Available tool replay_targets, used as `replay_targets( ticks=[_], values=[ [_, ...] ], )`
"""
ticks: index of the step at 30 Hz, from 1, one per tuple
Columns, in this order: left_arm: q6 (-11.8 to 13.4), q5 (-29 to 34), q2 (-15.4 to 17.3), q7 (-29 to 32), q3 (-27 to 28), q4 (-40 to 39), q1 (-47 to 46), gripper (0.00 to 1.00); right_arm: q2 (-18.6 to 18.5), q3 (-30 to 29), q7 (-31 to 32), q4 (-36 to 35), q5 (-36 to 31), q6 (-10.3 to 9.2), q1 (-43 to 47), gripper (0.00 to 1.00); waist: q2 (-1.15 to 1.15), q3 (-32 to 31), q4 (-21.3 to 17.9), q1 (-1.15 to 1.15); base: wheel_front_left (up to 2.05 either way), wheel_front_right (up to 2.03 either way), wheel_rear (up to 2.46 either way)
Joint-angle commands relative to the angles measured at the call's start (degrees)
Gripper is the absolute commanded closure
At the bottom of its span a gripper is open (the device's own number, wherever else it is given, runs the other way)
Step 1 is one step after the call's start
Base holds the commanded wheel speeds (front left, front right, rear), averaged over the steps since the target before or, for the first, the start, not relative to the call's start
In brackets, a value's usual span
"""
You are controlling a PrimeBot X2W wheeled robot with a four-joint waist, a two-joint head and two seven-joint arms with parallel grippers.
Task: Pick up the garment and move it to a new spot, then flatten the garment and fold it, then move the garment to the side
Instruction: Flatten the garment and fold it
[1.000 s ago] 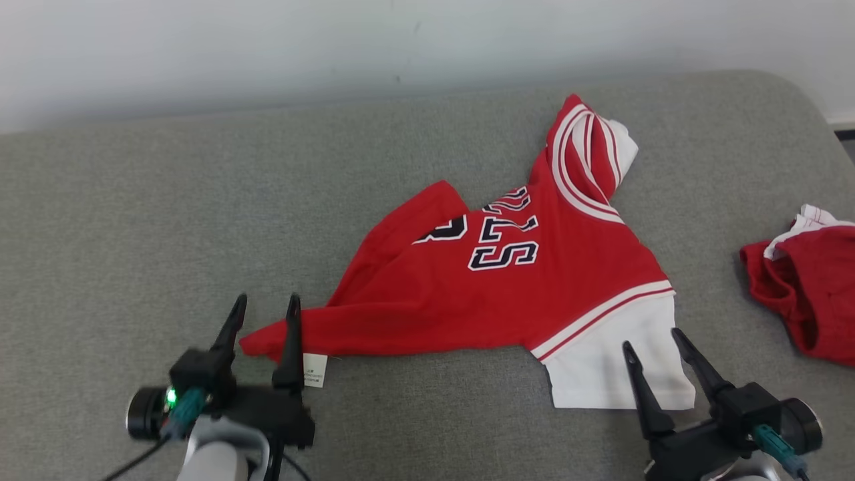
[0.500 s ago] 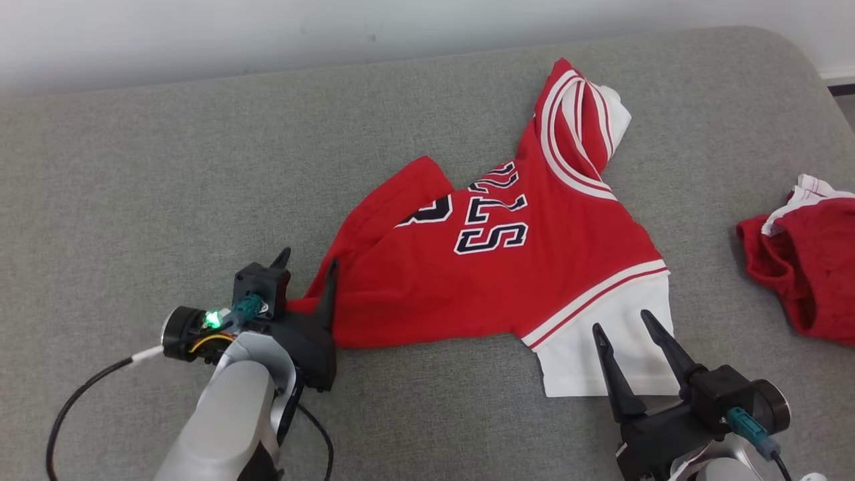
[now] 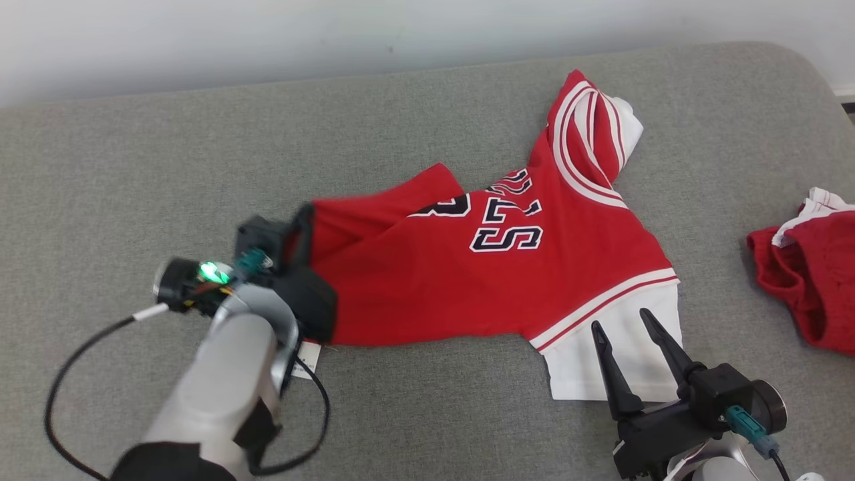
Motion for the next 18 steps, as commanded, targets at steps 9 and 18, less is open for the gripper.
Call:
replay_targets(
  ticks=[9, 18],
  values=[
    [5.05, 1.92, 6.08, -0.56, 3.90, -6.98, -1.59, 0.85, 1.55, 1.19, 0.02, 0.88, 0.39, -0.13, -0.66, 0.00, 0.00, -0.54, -0.31, 0.00, 0.00, 0.00, 0.00],
    [7.27, 0.32, 6.89, -0.57, 10.28, -11.84, 6.89, 0.00, 1.85, 1.16, 0.02, 1.95, 1.21, -0.13, -0.54, 0.00, 0.00, -1.10, -1.06, 0.00, 0.00, 0.00, 0.00]
  ],
)
